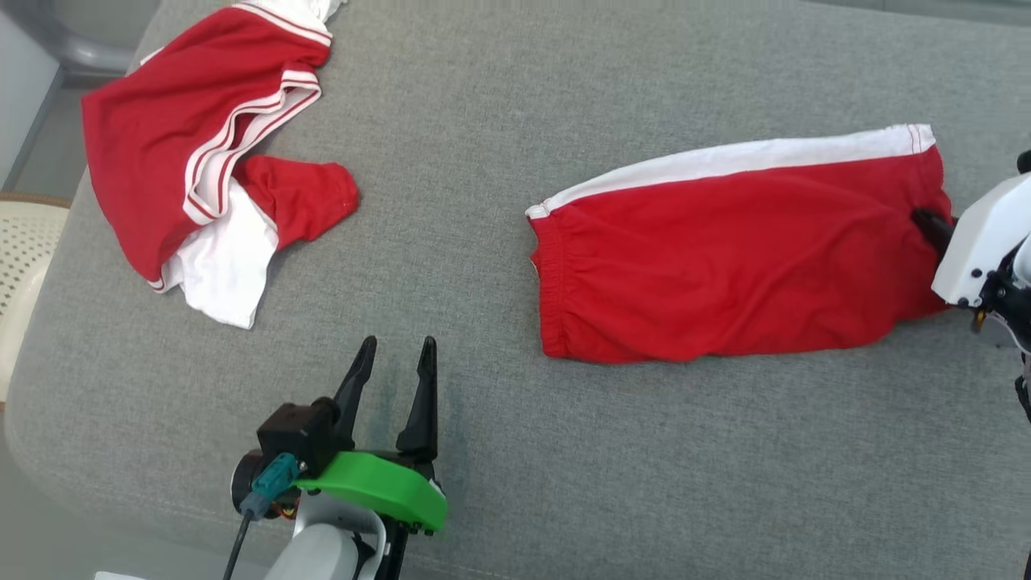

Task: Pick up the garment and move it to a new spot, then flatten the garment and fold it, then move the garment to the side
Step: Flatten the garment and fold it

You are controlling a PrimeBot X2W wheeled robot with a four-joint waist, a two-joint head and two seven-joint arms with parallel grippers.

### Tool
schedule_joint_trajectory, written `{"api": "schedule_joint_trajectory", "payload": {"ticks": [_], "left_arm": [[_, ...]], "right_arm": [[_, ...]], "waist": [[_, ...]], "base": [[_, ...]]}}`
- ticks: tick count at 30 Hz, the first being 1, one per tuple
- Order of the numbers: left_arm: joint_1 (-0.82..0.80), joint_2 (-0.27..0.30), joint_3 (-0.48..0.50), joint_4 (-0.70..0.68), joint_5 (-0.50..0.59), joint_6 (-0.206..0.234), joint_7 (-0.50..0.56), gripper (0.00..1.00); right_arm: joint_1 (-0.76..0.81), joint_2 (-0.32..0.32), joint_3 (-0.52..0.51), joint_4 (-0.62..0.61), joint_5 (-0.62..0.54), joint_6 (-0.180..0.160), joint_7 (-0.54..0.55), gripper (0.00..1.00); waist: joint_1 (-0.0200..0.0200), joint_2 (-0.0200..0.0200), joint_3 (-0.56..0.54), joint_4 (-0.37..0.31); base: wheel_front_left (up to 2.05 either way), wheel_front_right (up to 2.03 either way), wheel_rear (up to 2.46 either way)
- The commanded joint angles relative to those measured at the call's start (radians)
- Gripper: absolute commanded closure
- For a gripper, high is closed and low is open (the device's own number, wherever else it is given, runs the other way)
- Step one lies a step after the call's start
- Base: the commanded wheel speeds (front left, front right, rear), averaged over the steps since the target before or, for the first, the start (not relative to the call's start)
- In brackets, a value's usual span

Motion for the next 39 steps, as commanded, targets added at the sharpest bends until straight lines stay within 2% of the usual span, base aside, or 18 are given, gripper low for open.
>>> {"api": "schedule_joint_trajectory", "payload": {"ticks": [1, 6, 11, 18, 21, 25, 32, 35, 39], "left_arm": [[0.022, 0.003, 0.003, 0.004, 0.012, -0.009, -0.003, 0.0], [0.088, 0.017, -0.002, 0.021, 0.03, -0.017, -0.003, 0.0], [0.128, 0.028, -0.01, 0.023, 0.024, -0.019, 0.0, 0.0], [0.138, 0.027, -0.035, 0.013, 0.016, -0.035, 0.014, 0.0], [0.132, 0.021, -0.038, 0.012, 0.01, -0.038, 0.014, 0.0], [0.138, 0.016, -0.038, 0.027, 0.0, -0.04, 0.014, 0.0], [0.141, 0.004, -0.044, 0.054, -0.012, -0.041, 0.011, 0.0], [0.147, 0.003, -0.044, 0.06, -0.015, -0.041, 0.009, 0.0], [0.159, 0.008, -0.05, 0.078, -0.015, -0.044, 0.007, 0.0]], "right_arm": [[0.032, -0.01, -0.014, -0.007, 0.017, -0.001, -0.012, 1.0], [0.15, -0.03, -0.095, -0.025, 0.073, -0.001, -0.034, 1.0], [0.226, -0.041, -0.185, -0.043, 0.087, -0.001, -0.05, 1.0], [0.259, -0.07, -0.381, -0.073, 0.06, -0.001, -0.067, 1.0], [0.233, -0.066, -0.41, -0.138, 0.055, -0.001, -0.049, 1.0], [0.208, -0.036, -0.352, -0.258, 0.076, -0.001, 0.003, 1.0], [0.28, 0.047, -0.098, -0.41, 0.111, -0.001, 0.121, 1.0], [0.321, 0.094, -0.046, -0.427, 0.096, -0.001, 0.118, 1.0], [0.345, 0.162, -0.023, -0.398, 0.056, -0.001, 0.057, 1.0]], "waist": [[0.0, 0.0, -0.064, -0.045], [0.0, 0.0, -0.132, -0.085], [0.0, 0.0, -0.146, -0.097], [0.0, 0.0, -0.13, -0.077], [0.0, 0.0, -0.12, -0.066], [0.0, 0.0, -0.121, -0.06], [0.0, 0.0, -0.158, -0.048], [0.0, 0.0, -0.168, -0.043], [0.0, 0.0, -0.177, -0.046]], "base": [[0.0, 0.0, 0.0], [0.0, 0.0, 0.0], [0.0, 0.0, 0.0], [0.0, 0.0, 0.0], [0.0, 0.0, 0.0], [0.0, 0.0, 0.0], [0.0, 0.0, 0.0], [0.0, 0.0, 0.0], [0.0, 0.0, 0.0]]}}
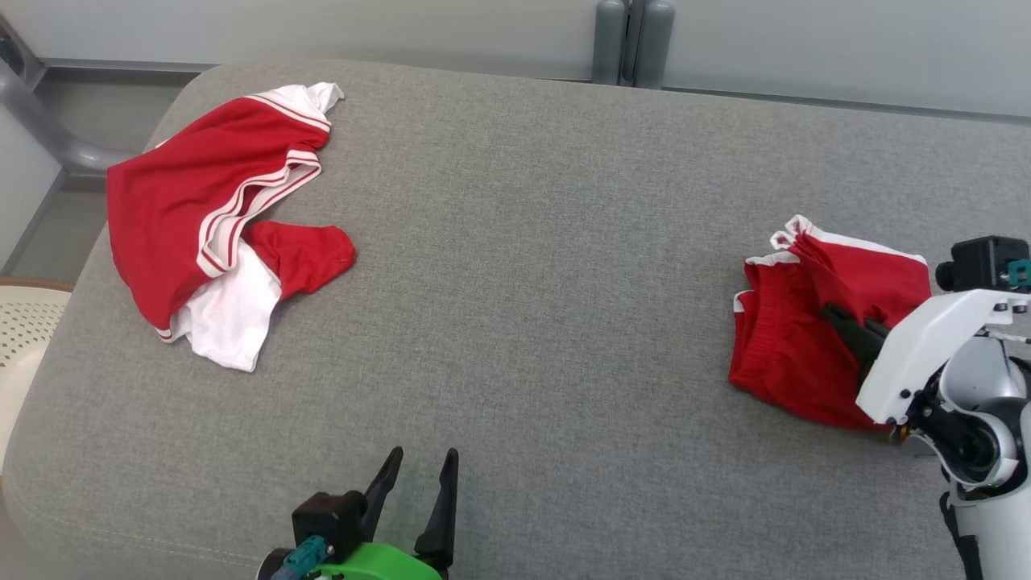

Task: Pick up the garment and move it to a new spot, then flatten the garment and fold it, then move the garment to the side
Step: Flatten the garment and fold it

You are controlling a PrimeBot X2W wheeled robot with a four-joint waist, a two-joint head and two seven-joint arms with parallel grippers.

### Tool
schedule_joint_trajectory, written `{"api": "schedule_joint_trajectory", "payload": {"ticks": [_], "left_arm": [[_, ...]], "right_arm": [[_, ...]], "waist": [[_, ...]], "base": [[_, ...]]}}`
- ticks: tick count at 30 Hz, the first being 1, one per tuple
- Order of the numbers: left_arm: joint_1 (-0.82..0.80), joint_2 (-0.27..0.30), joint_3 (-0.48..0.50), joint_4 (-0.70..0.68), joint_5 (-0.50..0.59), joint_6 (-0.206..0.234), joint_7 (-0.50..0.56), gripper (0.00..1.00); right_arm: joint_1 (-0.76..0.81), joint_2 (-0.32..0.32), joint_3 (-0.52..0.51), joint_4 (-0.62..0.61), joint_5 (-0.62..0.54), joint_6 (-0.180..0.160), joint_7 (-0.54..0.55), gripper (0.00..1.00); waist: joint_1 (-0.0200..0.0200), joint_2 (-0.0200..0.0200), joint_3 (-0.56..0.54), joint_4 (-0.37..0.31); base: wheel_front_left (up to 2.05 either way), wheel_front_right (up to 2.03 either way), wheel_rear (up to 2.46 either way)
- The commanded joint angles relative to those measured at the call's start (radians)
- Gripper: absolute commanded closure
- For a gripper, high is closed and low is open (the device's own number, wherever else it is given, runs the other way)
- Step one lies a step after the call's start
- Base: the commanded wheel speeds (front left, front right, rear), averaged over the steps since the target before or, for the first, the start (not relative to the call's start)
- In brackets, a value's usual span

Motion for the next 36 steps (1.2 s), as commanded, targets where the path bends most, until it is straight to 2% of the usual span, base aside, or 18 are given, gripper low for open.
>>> {"api": "schedule_joint_trajectory", "payload": {"ticks": [1, 4, 11, 12, 13, 14, 15, 16, 22, 26, 31, 36], "left_arm": [[0.011, 0.004, -0.004, 0.008, -0.001, -0.004, -0.005, 0.0], [0.009, 0.001, -0.008, 0.015, -0.003, -0.008, -0.006, 0.0], [0.002, 0.003, -0.01, 0.027, -0.005, -0.01, -0.007, 0.0], [0.002, 0.002, -0.011, 0.03, -0.005, -0.011, -0.008, 0.0], [0.001, 0.001, -0.012, 0.033, -0.006, -0.012, -0.008, 0.0], [0.001, 0.0, -0.012, 0.035, -0.007, -0.012, -0.008, 0.0], [0.002, -0.001, -0.012, 0.037, -0.008, -0.013, -0.008, 0.0], [0.004, -0.002, -0.012, 0.04, -0.01, -0.013, -0.008, 0.0], [0.034, 0.0, -0.002, 0.052, -0.02, -0.006, -0.011, 0.0], [0.059, 0.012, 0.017, 0.054, -0.028, 0.005, -0.013, 0.0], [0.107, 0.031, 0.049, 0.034, -0.026, 0.022, -0.016, 0.0], [0.156, 0.027, 0.129, -0.034, 0.01, 0.033, -0.017, 0.0]], "right_arm": [[0.006, 0.013, 0.002, 0.018, -0.019, 0.0, -0.028, 1.0], [-0.018, 0.06, -0.002, 0.065, -0.056, 0.0, -0.087, 1.0], [-0.077, 0.107, 0.016, 0.164, -0.13, 0.0, -0.185, 1.0], [-0.083, 0.112, 0.02, 0.176, -0.141, 0.0, -0.199, 0.95], [-0.088, 0.119, 0.021, 0.188, -0.147, 0.0, -0.21, 0.8], [-0.09, 0.125, 0.026, 0.199, -0.147, 0.0, -0.219, 0.73], [-0.091, 0.131, 0.035, 0.204, -0.145, 0.0, -0.227, 0.59], [-0.088, 0.135, 0.045, 0.208, -0.144, 0.0, -0.239, 0.0], [-0.005, 0.146, 0.126, 0.176, -0.094, 0.0, -0.26, 0.0], [0.094, 0.112, 0.183, 0.086, -0.051, 0.0, -0.312, 0.0], [0.222, 0.015, 0.192, 0.007, -0.119, 0.0, -0.548, 0.0], [0.306, -0.046, 0.126, 0.082, -0.273, 0.0, -0.821, 0.0]], "waist": [[0.0, 0.0, -0.003, -0.002], [0.0, 0.0, -0.005, -0.005], [0.0, 0.0, -0.004, -0.012], [0.0, 0.0, -0.005, -0.013], [0.0, 0.0, -0.006, -0.013], [0.0, 0.0, -0.008, -0.013], [0.0, 0.0, -0.01, -0.013], [0.0, 0.0, -0.014, -0.014], [0.0, 0.0, -0.051, -0.018], [0.0, 0.0, -0.097, -0.027], [0.0, 0.0, -0.153, -0.047], [0.0, 0.0, -0.184, -0.071]], "base": [[0.0, 0.0, 0.0], [0.0, 0.0, 0.0], [0.0, 0.0, 0.0], [0.0, 0.0, 0.0], [0.0, 0.0, 0.0], [0.0, 0.0, 0.0], [0.0, 0.0, 0.0], [0.0, 0.0, 0.0], [0.0, 0.0, 0.0], [0.0, 0.0, 0.0], [0.0, 0.0, 0.0], [0.0, 0.0, 0.0]]}}
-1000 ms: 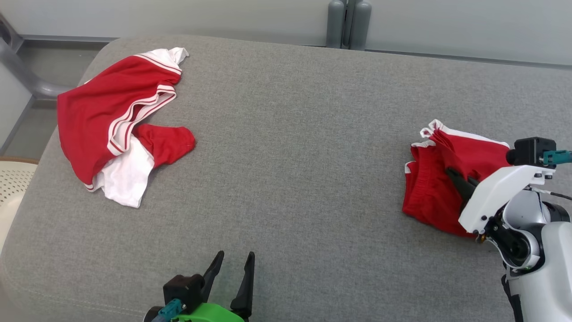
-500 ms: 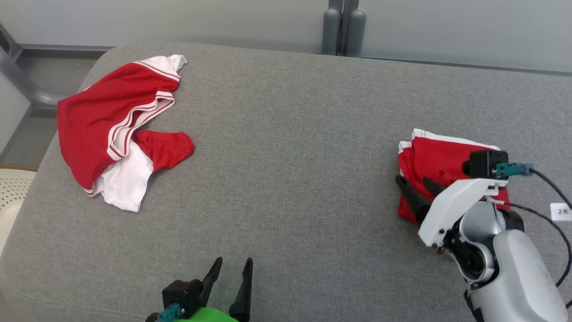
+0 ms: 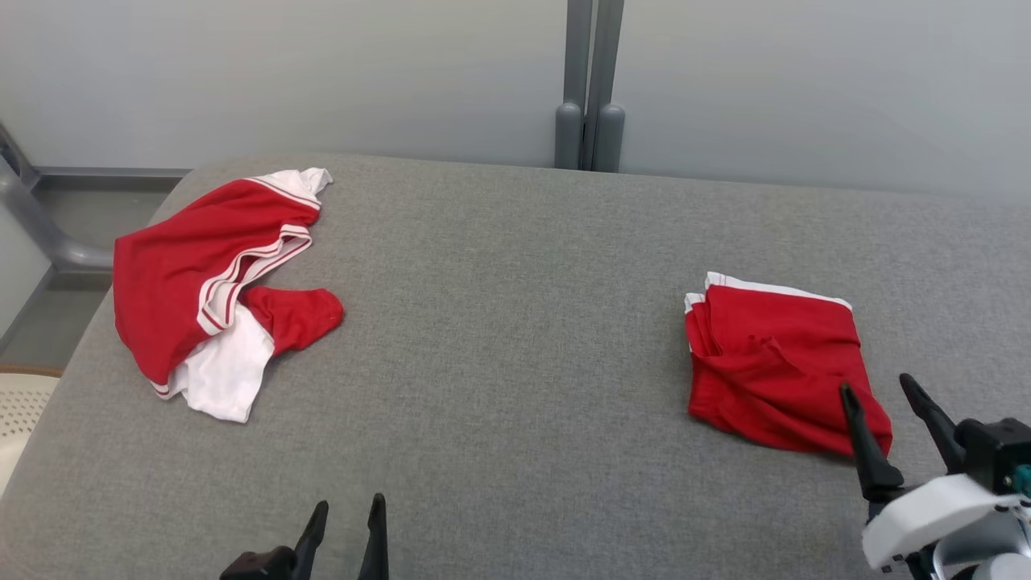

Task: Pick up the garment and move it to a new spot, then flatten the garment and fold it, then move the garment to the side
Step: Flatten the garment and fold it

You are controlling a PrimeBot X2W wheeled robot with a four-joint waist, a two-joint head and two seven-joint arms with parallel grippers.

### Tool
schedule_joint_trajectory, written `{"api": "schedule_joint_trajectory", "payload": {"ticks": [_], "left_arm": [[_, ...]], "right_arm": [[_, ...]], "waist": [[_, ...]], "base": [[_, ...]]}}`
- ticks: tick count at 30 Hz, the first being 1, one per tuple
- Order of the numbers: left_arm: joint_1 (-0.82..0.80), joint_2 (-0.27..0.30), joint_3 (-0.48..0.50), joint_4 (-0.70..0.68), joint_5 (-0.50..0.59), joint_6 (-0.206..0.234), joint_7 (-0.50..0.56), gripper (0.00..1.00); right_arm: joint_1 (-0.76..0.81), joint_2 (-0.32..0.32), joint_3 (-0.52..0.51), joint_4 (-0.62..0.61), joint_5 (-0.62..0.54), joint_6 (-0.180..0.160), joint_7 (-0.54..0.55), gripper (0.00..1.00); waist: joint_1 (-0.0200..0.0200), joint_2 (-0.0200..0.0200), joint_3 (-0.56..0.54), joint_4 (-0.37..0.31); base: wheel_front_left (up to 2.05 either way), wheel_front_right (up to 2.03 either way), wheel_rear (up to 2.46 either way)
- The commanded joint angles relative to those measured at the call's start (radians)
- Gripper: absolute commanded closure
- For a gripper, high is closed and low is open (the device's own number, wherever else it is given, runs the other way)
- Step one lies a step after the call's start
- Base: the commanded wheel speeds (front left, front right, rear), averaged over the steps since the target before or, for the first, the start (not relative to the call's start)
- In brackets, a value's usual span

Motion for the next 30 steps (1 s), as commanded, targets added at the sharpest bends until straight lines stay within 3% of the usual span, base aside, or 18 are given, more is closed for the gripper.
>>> {"api": "schedule_joint_trajectory", "payload": {"ticks": [1, 5, 15, 19, 20, 21, 22, 23, 30], "left_arm": [[0.022, -0.005, 0.025, -0.021, 0.02, 0.005, -0.004, 0.0], [0.059, -0.026, 0.106, -0.084, 0.104, -0.011, -0.004, 0.0], [0.094, -0.09, 0.22, -0.14, 0.231, -0.08, -0.004, 0.0], [0.086, -0.1, 0.229, -0.133, 0.253, -0.107, -0.004, 0.0], [0.08, -0.101, 0.231, -0.132, 0.258, -0.112, -0.004, 0.0], [0.068, -0.103, 0.232, -0.133, 0.264, -0.12, -0.004, 0.0], [0.055, -0.104, 0.233, -0.133, 0.267, -0.123, -0.004, 0.0], [0.041, -0.105, 0.235, -0.133, 0.272, -0.13, -0.004, 0.0], [-0.021, -0.109, 0.214, -0.09, 0.276, -0.157, -0.003, 0.0]], "right_arm": [[0.02, -0.005, -0.011, 0.028, -0.025, 0.0, -0.057, 0.0], [0.029, -0.015, -0.049, 0.147, -0.093, 0.0, -0.178, 0.0], [0.075, 0.039, -0.139, 0.219, -0.104, -0.001, -0.19, 0.0], [0.021, 0.028, -0.139, 0.222, -0.081, 0.0, -0.19, 0.0], [0.002, 0.02, -0.129, 0.232, -0.072, 0.0, -0.19, 0.33], [-0.026, 0.004, -0.109, 0.252, -0.06, -0.001, -0.19, 0.54], [-0.06, -0.013, -0.088, 0.265, -0.05, -0.001, -0.188, 0.9], [-0.112, -0.035, -0.062, 0.28, -0.037, -0.001, -0.168, 1.0], [-0.393, -0.143, 0.101, 0.381, 0.115, -0.001, 0.11, 1.0]], "waist": [[0.0001, 0.0, -0.024, -0.025], [0.0001, 0.0, -0.032, -0.035], [0.0001, 0.0, -0.025, -0.025], [0.0001, 0.0, -0.002, -0.022], [0.0001, 0.0, 0.005, -0.02], [0.0001, 0.0, 0.027, -0.018], [0.0001, 0.0, 0.042, -0.015], [0.0001, 0.0, 0.066, -0.013], [0.0001, 0.0, 0.151, 0.013]], "base": [[0.0, 0.0, 0.0], [0.0, 0.0, 0.0], [0.0, 0.0, 0.0], [0.0, 0.0, 0.0], [0.0, 0.0, 0.0], [0.0, 0.0, 0.0], [0.0, 0.0, 0.0], [0.0, 0.0, 0.0], [0.0, 0.0, 0.0]]}}
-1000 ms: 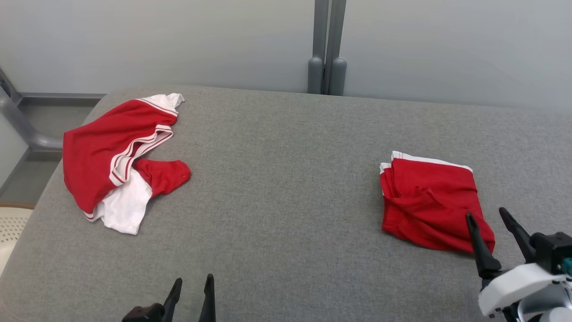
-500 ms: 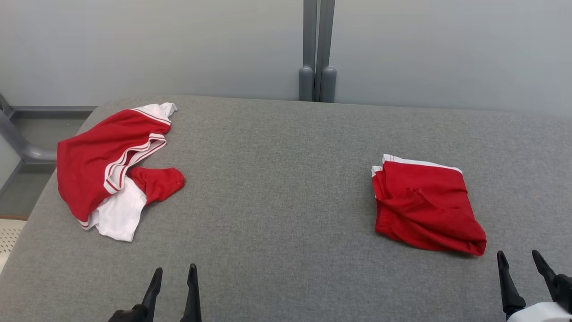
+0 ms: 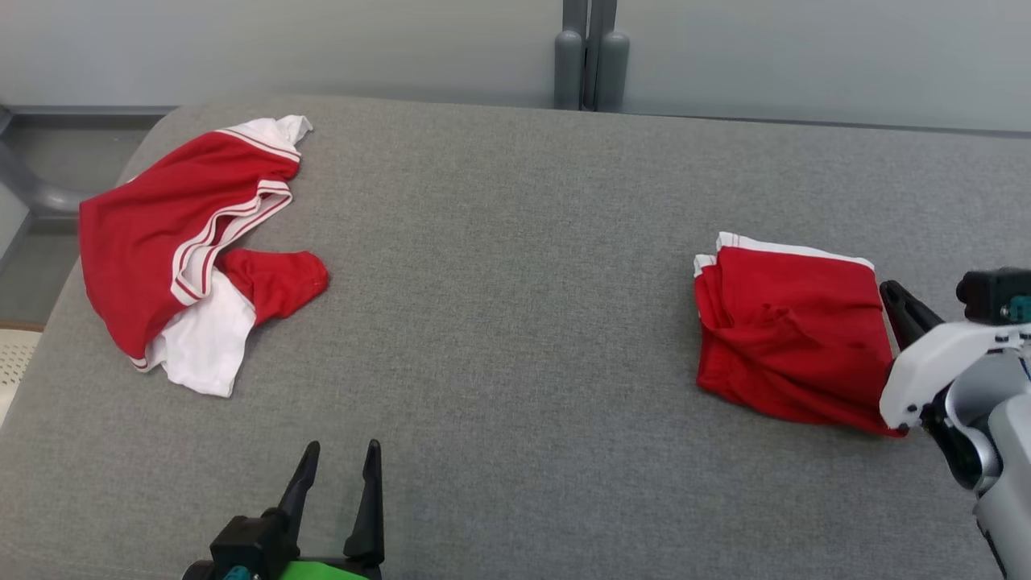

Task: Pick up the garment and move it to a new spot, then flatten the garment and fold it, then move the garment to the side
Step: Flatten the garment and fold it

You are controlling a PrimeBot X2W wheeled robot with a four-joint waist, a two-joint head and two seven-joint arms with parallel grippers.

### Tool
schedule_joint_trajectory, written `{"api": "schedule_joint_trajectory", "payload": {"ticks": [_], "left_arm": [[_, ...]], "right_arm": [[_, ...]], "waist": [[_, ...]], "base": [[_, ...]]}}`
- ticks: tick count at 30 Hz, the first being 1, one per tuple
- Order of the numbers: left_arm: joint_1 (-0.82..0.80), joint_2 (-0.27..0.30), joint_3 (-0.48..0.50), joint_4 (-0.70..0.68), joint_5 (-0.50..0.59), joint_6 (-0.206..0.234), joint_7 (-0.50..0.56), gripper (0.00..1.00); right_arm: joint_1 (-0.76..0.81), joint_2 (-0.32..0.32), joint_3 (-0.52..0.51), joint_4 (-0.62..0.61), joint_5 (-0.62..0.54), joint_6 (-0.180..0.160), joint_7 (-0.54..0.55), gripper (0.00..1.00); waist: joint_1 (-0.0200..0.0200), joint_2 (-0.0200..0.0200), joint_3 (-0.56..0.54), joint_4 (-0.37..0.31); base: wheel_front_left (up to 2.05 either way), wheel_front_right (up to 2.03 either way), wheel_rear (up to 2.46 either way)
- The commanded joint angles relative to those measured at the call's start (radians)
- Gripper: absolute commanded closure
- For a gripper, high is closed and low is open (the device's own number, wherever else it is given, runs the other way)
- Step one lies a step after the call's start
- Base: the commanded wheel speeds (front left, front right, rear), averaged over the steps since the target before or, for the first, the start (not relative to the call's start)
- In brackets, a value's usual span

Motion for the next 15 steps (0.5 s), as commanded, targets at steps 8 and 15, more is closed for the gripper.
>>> {"api": "schedule_joint_trajectory", "payload": {"ticks": [8, 15], "left_arm": [[-0.046, -0.001, -0.09, 0.037, -0.065, 0.02, 0.0, 0.0], [-0.042, -0.001, -0.118, 0.039, -0.091, 0.042, 0.0, 0.0]], "right_arm": [[-0.081, -0.096, 0.1, 0.048, 0.152, -0.002, 0.252, 1.0], [-0.015, -0.119, 0.135, 0.0, 0.261, -0.002, 0.292, 1.0]], "waist": [[0.0, 0.0, 0.046, 0.079], [0.0, 0.0, 0.038, 0.09]], "base": [[0.0, 0.0, 0.0], [0.0, 0.0, 0.0]]}}
